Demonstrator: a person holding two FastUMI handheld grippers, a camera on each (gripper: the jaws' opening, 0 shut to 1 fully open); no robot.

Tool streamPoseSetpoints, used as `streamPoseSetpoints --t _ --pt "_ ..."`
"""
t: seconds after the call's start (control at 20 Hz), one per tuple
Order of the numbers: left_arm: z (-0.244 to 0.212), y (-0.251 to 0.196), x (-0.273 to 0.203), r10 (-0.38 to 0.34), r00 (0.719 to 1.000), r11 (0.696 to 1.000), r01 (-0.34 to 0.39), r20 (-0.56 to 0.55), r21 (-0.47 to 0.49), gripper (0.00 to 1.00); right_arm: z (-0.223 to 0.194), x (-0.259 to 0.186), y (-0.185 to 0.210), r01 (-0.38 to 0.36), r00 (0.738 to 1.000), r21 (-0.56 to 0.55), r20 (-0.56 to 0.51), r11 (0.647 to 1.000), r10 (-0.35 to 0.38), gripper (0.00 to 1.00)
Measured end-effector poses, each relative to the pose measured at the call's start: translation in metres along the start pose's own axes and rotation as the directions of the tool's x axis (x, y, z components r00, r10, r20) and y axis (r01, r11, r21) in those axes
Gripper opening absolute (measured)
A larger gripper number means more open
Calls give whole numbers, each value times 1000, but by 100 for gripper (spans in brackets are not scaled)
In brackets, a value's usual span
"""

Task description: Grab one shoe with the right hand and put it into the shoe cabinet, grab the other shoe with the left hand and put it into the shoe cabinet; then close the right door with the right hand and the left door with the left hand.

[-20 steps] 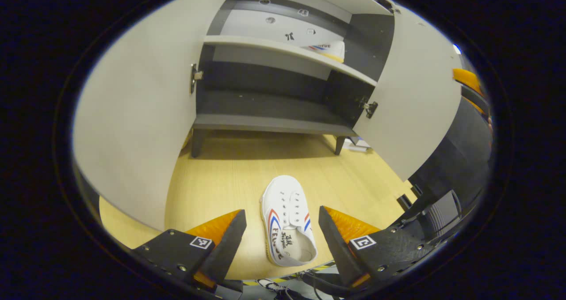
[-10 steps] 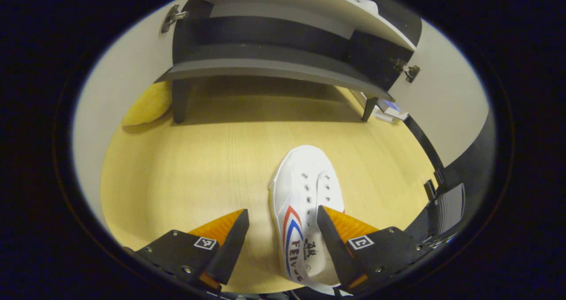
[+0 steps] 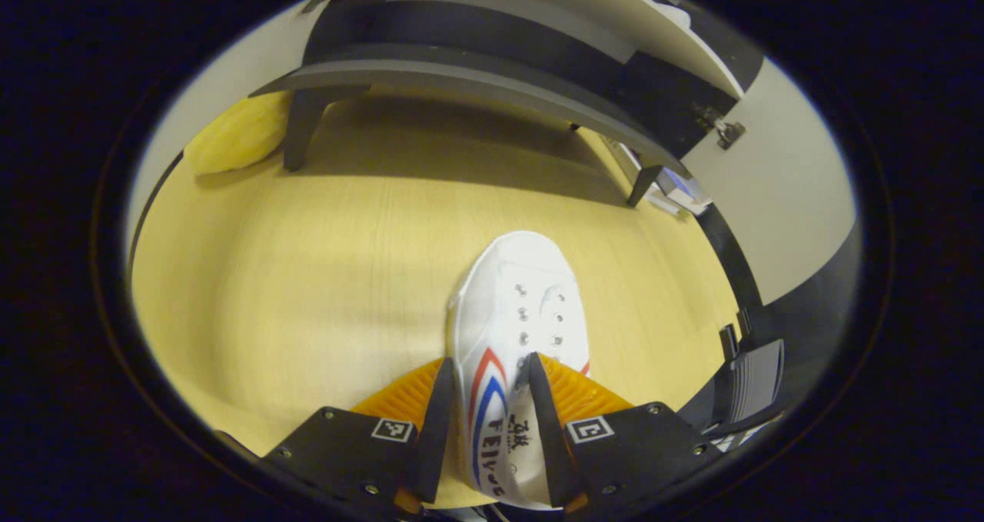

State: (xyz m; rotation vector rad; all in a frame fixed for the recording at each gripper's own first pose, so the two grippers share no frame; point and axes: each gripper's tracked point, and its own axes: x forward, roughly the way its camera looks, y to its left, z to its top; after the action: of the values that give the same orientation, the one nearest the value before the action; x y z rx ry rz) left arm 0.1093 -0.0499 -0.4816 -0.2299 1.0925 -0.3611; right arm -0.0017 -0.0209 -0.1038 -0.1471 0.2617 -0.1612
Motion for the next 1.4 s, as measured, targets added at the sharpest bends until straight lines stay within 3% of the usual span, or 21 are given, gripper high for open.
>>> streamPoseSetpoints --t 0.05,0.1,0.15,0.2,0.25,0.35,0.45,0.5,0.75,1.05,1.2,1.3,1.4 --pt "0 4 4 14 1000 1000 -14 -3 -5 58 -2 2 -3 1 1000 6 -3 1000 -1 99" --pt "-1 1 5 28 1000 1000 -28 -12 -3 47 -4 3 -8 3 1000 13 -7 1000 -3 99" --pt "1 4 -1 49 999 999 -49 -11 13 48 -7 3 -12 6 1000 21 -15 1000 -6 99" --pt "0 4 4 70 997 997 -70 -18 35 40 -9 5 -16 10 1000 30 -21 999 -9 97" --pt "3 3 -1 85 996 996 -84 -10 36 40 -11 6 -20 15 1000 39 -24 999 -14 97" --pt "5 5 -2 104 995 995 -104 -1 4 22 -14 7 -29 27 999 52 -27 998 -25 97" --pt "11 6 -8 126 991 991 -125 37 -44 20 -13 8 -38 38 999 65 -22 997 -37 97" --pt "8 3 -3 133 991 989 -131 29 -69 5 -12 8 -42 44 999 70 -17 997 -43 99" --pt "18 3 -8 170 984 985 -169 53 -23 4 -7 12 -59 55 998 85 2 995 -55 99" --pt "22 6 -11 119 986 986 -103 119 -133 4 -1 21 -83 68 997 107 15 992 -70 99" --pt "22 5 -8 114 980 992 -104 165 -65 4 -5 26 -101 94 995 103 8 990 -96 99" --pt "19 6 -4 145 970 989 -147 195 -3 4 -5 28 -115 114 993 116 6 987 -116 99" --pt "25 1 -7 140 960 990 -144 243 -2 4 -4 30 -127 123 992 153 -7 981 -124 97"
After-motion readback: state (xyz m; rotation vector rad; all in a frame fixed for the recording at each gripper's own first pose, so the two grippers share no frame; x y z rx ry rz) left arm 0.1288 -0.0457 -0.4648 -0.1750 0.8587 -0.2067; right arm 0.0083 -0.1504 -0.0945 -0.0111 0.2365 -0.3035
